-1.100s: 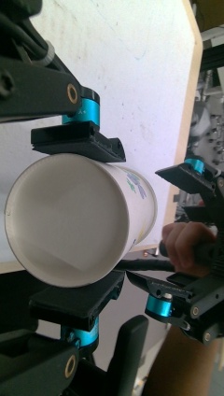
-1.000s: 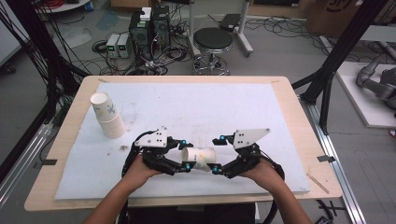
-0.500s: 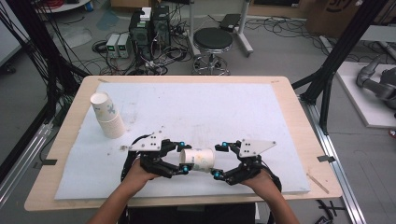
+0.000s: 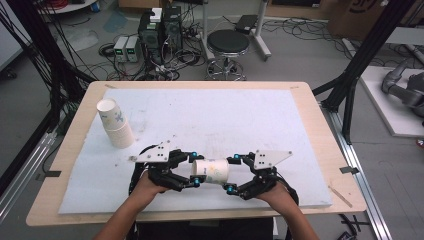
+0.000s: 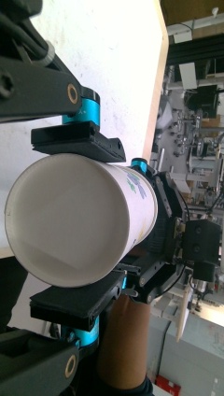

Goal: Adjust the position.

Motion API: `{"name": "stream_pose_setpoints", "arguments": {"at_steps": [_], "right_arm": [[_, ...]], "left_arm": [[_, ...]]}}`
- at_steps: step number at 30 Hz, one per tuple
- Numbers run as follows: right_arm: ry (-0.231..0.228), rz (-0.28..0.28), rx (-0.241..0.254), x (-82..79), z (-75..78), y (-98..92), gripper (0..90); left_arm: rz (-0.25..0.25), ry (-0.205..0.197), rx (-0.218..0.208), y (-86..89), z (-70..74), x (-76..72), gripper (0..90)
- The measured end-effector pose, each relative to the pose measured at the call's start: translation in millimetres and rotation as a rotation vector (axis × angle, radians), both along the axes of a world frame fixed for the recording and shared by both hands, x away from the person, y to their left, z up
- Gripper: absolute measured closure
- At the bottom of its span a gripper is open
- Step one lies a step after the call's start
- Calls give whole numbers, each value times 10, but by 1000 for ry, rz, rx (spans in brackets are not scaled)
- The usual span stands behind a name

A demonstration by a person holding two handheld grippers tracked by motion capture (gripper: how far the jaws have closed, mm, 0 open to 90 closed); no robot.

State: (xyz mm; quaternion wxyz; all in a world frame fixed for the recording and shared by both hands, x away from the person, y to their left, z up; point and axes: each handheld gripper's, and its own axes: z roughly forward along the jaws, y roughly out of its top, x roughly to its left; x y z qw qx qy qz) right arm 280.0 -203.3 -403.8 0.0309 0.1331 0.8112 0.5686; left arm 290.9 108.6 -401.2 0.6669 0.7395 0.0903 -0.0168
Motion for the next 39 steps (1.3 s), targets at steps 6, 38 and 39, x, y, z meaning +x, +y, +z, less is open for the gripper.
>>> {"name": "stream_pose_setpoints", "arguments": {"at_steps": [6,38,39], "right_arm": [[2,13,16,1,5,7,192],[26,79,10,33,13,-17,314],[27,68,-24,35,38,-18,314]], "left_arm": [[-16,3,-15,-17,8,0,373],[9,-11,115,-75,34,-29,155],[14,-16,130,-75,41,-35,156]]}}
